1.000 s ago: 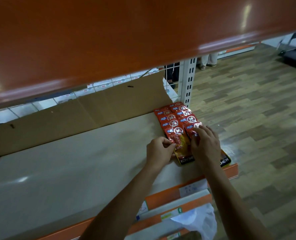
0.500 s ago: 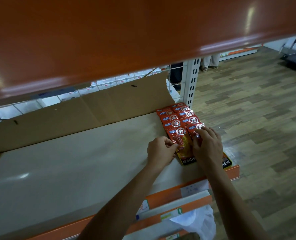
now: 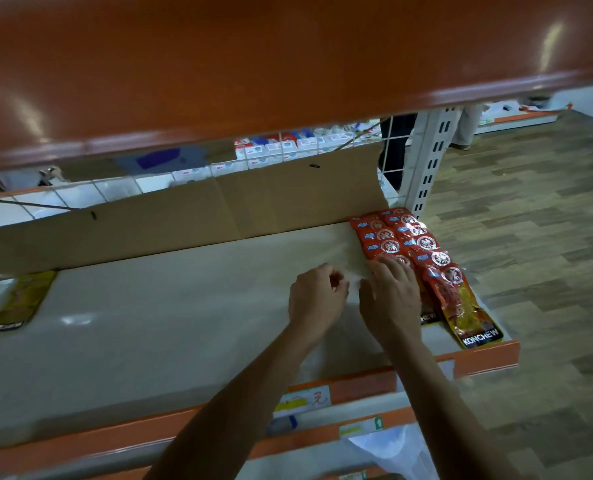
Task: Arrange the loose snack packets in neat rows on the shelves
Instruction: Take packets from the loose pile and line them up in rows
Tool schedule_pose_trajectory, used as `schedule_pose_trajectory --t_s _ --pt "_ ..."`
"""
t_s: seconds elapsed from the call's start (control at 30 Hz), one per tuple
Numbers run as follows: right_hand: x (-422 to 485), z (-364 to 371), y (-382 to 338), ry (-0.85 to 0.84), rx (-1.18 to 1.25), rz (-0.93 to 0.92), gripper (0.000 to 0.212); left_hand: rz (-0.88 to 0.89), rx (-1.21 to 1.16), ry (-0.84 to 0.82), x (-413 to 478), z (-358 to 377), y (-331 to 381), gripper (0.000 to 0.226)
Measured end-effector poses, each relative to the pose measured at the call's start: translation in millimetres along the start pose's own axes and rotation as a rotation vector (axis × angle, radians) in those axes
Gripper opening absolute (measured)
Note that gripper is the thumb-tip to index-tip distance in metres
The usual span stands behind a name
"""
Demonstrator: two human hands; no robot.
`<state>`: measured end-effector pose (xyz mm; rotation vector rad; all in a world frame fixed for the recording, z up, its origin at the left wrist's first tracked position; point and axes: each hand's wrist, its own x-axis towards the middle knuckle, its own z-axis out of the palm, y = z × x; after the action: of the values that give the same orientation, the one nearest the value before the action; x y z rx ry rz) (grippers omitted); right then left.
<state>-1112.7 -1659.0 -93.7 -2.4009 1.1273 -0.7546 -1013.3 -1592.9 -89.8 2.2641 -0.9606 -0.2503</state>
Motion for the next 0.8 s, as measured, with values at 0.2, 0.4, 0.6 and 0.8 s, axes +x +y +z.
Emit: schedule_pose_trajectory --t_s 0.2,0.4,0.6,0.8 --pt "-11.1 41.0 -62.3 -0.146 0.003 -0.112 0.040 0.021 0.250 0.143 -6.8 -45.7 -49.9 0.032" --pt "-30.4 85.7 -139.0 -0.252 0.004 -0.246 0.042 -0.007 0.380 0.213 -25.1 -103.8 -127.6 0.034" --pt "-65.4 142.7 -238.6 -0.318 0.044 -0.301 0.043 -0.073 0.442 0.236 -46.6 -177.4 -220.1 0.043" --pt "-96.3 191.4 -331.2 -0.370 0.045 -0.328 0.046 -0.128 0.488 0.223 -60.6 -252.9 -304.8 0.046"
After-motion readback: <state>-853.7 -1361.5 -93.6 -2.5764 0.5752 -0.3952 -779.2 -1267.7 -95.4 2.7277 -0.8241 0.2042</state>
